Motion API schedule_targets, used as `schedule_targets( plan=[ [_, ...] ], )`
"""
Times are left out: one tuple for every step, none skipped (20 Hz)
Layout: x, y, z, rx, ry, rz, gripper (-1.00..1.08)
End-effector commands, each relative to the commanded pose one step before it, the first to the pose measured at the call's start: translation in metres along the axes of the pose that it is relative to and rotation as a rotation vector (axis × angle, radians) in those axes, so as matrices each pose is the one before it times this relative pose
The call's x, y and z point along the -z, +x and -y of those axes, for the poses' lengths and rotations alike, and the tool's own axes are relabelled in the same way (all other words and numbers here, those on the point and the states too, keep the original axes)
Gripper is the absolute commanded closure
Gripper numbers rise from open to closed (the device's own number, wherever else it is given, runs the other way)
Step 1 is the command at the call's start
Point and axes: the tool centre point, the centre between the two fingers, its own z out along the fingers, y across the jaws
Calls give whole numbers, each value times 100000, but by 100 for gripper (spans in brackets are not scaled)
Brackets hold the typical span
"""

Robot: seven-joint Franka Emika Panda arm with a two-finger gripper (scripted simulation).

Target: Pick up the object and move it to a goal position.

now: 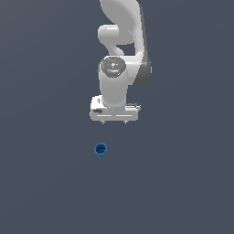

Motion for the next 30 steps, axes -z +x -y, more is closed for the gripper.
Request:
schedule_targets(
  plan=[
    [252,100,-57,-154,83,-336,-92],
    [-8,-31,-8,0,0,0,-92],
    [-77,-3,20,50,-24,106,-92],
    [-30,37,-23,0,0,0,-92],
    [-21,75,-40,14,5,-67,-92],
    [-40,116,-64,20,8,-95,-92],
    [-64,153,-85,32,7,-115,-92],
    [-100,195,-109,36,6,-114,-92],
    [-103,225,-126,59,9,-173,-92],
    [-141,267,-153,61,9,-172,-92],
    [-163,301,-176,68,10,-195,-92],
    [-188,337,-201,73,12,-217,-92],
    [-201,369,-224,86,15,-262,-92],
    [-233,402,-251,91,16,-278,-92],
    [-265,435,-279,99,17,-300,-92],
    [-291,463,-306,110,19,-334,-92],
    [-328,493,-337,115,21,-353,-92],
    [-358,518,-366,125,23,-388,-92],
    [-394,541,-398,133,25,-415,-92],
    [-415,538,-413,133,25,-421,-92],
    [-400,491,-393,122,24,-395,-92],
    [-378,445,-370,114,23,-373,-92],
    [-363,403,-348,101,20,-337,-92],
    [-332,360,-321,96,20,-324,-92],
    [-318,323,-299,82,17,-281,-92],
    [-284,284,-270,76,16,-265,-92],
    [-256,249,-243,67,14,-239,-92],
    [-230,216,-216,58,12,-210,-92],
    [-214,185,-192,45,9,-163,-92],
    [-175,154,-161,40,8,-149,-92]
  ],
)
